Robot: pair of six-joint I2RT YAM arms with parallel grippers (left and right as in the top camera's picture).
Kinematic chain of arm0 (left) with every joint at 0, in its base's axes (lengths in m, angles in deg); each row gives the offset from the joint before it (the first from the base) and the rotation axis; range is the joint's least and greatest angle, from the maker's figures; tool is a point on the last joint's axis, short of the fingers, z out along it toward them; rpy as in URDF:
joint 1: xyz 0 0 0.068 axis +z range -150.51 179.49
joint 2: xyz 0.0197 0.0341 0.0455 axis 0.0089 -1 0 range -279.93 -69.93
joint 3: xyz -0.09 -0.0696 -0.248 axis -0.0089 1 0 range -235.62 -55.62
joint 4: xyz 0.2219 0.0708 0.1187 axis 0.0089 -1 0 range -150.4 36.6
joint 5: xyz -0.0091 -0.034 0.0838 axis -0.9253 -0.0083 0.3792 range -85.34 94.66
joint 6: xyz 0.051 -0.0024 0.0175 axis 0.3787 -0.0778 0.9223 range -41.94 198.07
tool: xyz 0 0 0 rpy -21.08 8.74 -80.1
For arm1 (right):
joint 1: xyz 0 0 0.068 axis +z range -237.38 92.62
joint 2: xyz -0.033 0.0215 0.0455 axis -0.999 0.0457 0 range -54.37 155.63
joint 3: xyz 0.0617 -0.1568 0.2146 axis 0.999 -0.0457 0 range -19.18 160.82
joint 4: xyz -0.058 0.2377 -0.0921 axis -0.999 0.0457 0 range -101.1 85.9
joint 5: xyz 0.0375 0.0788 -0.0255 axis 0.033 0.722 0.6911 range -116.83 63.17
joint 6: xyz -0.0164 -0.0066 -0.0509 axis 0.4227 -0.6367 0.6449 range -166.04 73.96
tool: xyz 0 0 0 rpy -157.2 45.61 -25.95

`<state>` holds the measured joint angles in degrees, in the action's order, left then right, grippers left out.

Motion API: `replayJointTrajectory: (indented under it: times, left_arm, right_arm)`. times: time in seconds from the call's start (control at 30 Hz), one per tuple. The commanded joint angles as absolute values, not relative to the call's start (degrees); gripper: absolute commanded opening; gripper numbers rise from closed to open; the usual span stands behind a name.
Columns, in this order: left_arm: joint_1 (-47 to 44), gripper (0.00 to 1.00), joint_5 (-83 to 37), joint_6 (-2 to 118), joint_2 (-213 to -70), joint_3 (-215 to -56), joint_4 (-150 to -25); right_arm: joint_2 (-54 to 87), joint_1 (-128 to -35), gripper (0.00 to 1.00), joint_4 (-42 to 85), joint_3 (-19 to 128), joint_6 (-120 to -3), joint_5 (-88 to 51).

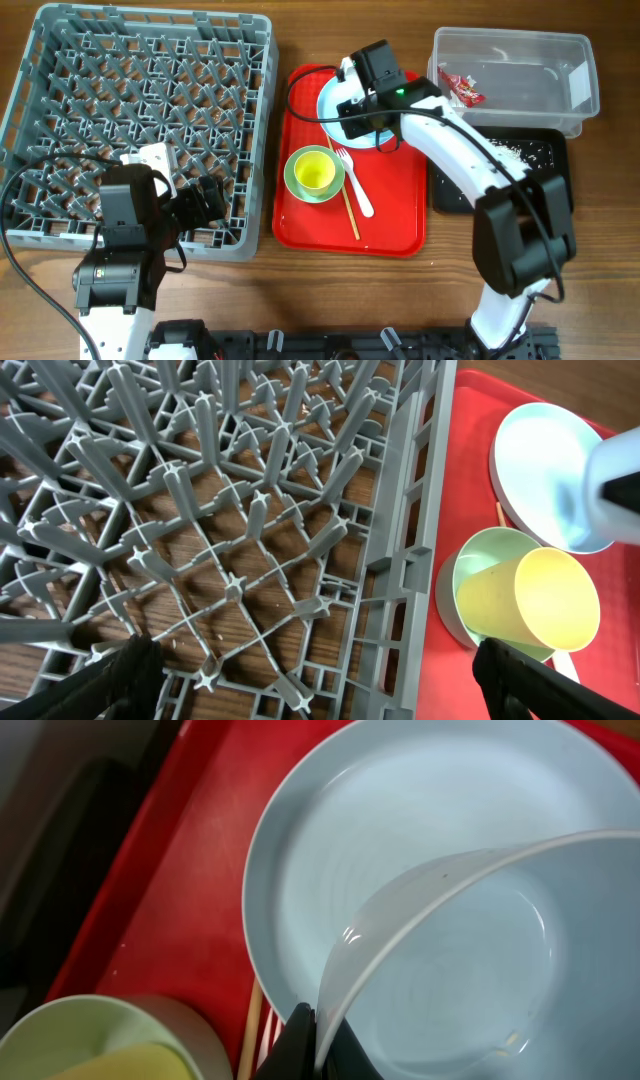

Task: Sort waste into correct bins and load items into the dishwasher rack
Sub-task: 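Place the emptied blue bowl onto the white plate with the right gripper, then grasp the yellow cup from the green bowl with the right gripper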

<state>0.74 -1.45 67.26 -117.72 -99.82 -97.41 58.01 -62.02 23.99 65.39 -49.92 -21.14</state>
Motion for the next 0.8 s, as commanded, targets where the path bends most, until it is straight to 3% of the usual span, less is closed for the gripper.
replayJointTrajectory:
  times: [0.0,0.1,0.17,0.37,0.6,0.77]
  left_arm:
    - [1.2,1.0,-2.4,67.0,-117.6,-101.0,-97.4]
    - [1.2,1.0,-2.4,67.0,-117.6,-101.0,-97.4]
    - [1.2,1.0,-2.4,67.0,-117.6,-101.0,-97.4]
    - [1.2,1.0,-2.4,67.0,-117.6,-101.0,-97.4]
    - [1.2,1.0,-2.4,67.0,-117.6,-101.0,-97.4]
    - [1.2,1.0,-2.4,67.0,-117.6,-101.0,-97.4]
  right_arm:
    - [60.9,-61.7,0.11,23.5,65.7,-51.2,-20.1]
    - [61.4,-61.7,0.15,23.6,65.7,-51.2,-18.9]
    - [60.8,-61.7,0.27,24.1,65.8,-51.5,-17.0]
    - [53.8,-61.7,0.41,32.4,71.0,-53.9,-14.5]
    - [49.5,-60.4,0.45,43.2,72.4,-55.7,-8.3]
    - [51.6,-56.7,0.45,43.7,68.4,-58.2,-8.6]
